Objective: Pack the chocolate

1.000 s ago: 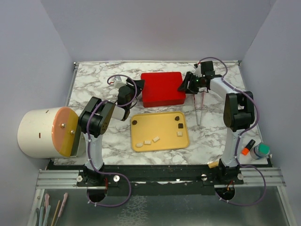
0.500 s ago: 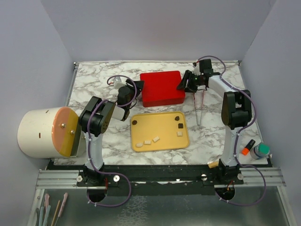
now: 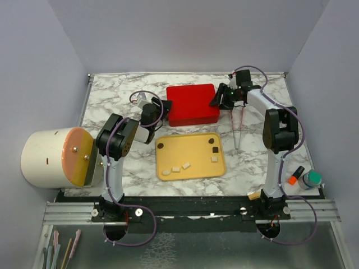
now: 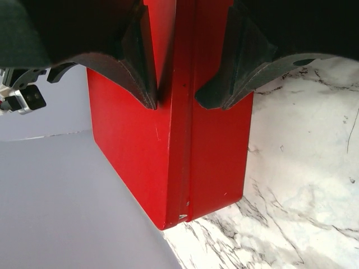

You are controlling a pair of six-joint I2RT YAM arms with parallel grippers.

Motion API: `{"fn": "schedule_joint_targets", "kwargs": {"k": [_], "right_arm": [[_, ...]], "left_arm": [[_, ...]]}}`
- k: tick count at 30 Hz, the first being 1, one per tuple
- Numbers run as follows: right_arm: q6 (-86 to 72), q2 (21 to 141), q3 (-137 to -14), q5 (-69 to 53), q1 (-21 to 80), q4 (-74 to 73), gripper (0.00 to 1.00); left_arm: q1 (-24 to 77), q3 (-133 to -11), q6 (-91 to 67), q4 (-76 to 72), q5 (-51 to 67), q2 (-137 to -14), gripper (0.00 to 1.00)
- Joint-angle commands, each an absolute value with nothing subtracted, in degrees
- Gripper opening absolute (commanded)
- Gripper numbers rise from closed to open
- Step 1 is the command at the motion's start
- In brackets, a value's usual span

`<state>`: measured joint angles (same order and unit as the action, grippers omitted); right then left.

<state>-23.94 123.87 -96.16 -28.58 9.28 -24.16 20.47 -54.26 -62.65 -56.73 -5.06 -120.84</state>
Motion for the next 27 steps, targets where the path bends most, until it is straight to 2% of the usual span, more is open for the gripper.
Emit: {"fn": "schedule_joint_targets", "kwargs": {"k": [1,9,19,25,27], "right_arm": [[-23.03,128.79,-94.82,-26.91,13.22,-28.38,0.58],[-23.29,129.67,-93.72,-26.70,13.54,-28.72,0.58],[-23.29,131.59,-92.38,-26.62,14.54,-29.03,0.51],[-23.38,132.84,-92.29,-26.37,15.09,-29.53,0.41],[-23.47,133.17,-92.05,-26.52,15.20,-29.53,0.34]], "left_arm": [[21.71,-56.15,-61.99,-52.39,1.49,-122.33,0.50],[21.69,-57.19,-61.35,-48.75,1.96,-122.40,0.48],[21.71,-58.63,-60.92,-43.15,2.85,-123.07,0.40],[21.71,-59.88,-60.97,-40.53,3.58,-123.90,0.32],[21.69,-59.94,-61.00,-40.11,3.61,-124.09,0.30]]}}
